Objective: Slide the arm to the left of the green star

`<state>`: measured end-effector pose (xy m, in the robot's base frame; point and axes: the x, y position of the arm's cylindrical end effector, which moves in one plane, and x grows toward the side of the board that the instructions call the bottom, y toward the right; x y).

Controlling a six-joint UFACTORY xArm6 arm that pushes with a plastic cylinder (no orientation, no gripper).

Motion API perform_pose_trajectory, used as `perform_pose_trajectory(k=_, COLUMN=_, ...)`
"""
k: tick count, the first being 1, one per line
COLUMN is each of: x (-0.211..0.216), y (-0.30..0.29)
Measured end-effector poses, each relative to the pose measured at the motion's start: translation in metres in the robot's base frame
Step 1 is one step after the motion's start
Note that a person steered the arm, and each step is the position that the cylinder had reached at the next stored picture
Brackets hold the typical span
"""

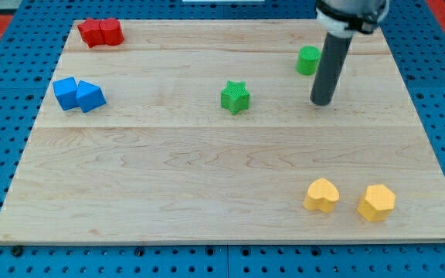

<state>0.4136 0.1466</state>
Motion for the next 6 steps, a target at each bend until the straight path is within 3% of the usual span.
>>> perform_pose_trajectory(k=1, x=0.025, y=-0.017)
perform_pose_trajectory(k=2, x=0.049, y=-0.084)
perform_pose_trajectory(k=4, x=0.048, y=-0.252)
perform_pose_trajectory(k=6, x=-0.007, y=-0.244)
